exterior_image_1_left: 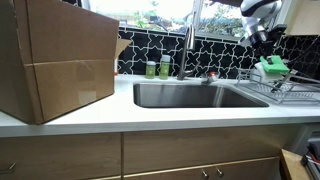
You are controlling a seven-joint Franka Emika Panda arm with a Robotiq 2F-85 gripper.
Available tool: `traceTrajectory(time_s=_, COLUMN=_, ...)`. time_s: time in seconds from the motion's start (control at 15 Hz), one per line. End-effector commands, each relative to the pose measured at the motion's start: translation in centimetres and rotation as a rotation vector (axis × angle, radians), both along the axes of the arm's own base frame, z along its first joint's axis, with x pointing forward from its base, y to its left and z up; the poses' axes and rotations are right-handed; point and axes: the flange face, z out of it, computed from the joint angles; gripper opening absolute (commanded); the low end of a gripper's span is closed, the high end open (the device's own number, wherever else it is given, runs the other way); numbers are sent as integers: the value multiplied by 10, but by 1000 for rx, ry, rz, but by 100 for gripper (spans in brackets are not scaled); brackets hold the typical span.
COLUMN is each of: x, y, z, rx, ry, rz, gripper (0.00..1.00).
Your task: Put the green sponge on the white sponge then place the two sponges in the clear container
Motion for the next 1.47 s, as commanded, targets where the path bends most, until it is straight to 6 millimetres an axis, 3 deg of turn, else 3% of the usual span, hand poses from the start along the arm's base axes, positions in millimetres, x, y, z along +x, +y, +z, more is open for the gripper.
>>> traceTrajectory(time_s=0.0, x=1, y=-1, z=0, rx=2, ry=3, rz=0, gripper=6)
traceTrajectory(time_s=0.4, x=3, y=-14, z=62, rx=-343, ry=-92, rz=-77, gripper=7)
traceTrajectory(time_s=0.73, x=21, y=-17, z=100, rx=-593, ry=-158, rz=-169, gripper=7)
traceTrajectory(time_s=1.0, x=43, y=-29, z=104, rx=-731, ry=-201, rz=-347, gripper=7)
traceTrajectory(time_s=1.27, x=59, y=-37, z=89, rx=-720, ry=-141, rz=-568, gripper=6)
traceTrajectory(time_s=1.4, x=55, y=-30, z=93, rx=-728, ry=-163, rz=-483, gripper=11)
